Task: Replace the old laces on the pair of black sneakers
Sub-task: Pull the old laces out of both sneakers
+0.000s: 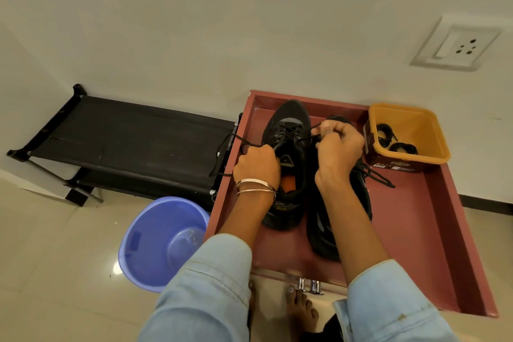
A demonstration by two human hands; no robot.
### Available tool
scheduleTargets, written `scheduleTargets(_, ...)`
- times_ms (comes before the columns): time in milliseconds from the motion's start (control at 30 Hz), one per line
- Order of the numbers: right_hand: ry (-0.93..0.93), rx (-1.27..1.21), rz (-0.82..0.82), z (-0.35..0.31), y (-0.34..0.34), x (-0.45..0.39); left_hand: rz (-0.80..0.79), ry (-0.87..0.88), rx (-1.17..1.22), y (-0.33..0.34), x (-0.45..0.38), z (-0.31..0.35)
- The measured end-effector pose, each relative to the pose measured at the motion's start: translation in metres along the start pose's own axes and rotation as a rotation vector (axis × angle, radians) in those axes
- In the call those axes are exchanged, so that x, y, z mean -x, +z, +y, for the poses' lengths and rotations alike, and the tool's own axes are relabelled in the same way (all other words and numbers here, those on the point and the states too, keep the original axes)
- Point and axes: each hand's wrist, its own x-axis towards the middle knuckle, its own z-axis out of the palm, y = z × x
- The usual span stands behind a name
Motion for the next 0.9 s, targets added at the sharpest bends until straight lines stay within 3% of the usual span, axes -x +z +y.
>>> scheduleTargets(100,-0.079,0.037,-0.122,-0.001,-0.001,0.0,-0.014,-0.007,0.014,-0.001,0.0,0.0)
scheduleTargets(200,-0.454,0.593,-0.308,0.003,-0.001,0.002,-0.026,-0.011,0.022,0.0,-0.002,0.0)
scheduleTargets(267,-0.6,1.0,-0.407,0.007,0.0,0.005,-0.028,-0.013,0.02,0.0,-0.001,0.0)
scheduleTargets(333,-0.65,1.182,-0.439,0.014,0.001,0.01,-0.024,-0.015,0.015,0.0,-0.002,-0.001)
scheduleTargets(400,-0.711,1.206,-0.395,0.021,0.002,0.01,-0.015,-0.018,0.015,0.0,-0.003,-0.003)
scheduleTargets(533,-0.7,0.985,-0.305,0.024,0.004,0.009,-0.014,-0.022,0.019,0.0,-0.002,-0.003)
scheduleTargets(700,-0.434,0.209,-0.128,-0.005,-0.004,0.001,-0.003,-0.011,-0.002,-0.002,-0.002,-0.001)
scheduleTargets(800,-0.251,-0.29,-0.134,-0.017,-0.007,0.001,-0.007,-0.002,0.0,-0.002,-0.002,0.0)
scheduleTargets(867,-0.182,-0.398,-0.18,-0.017,-0.007,-0.002,-0.006,-0.005,0.004,-0.001,-0.002,-0.001)
scheduleTargets(900,-0.204,-0.314,-0.19,-0.016,-0.007,-0.003,-0.004,-0.005,0.004,-0.001,-0.002,-0.001)
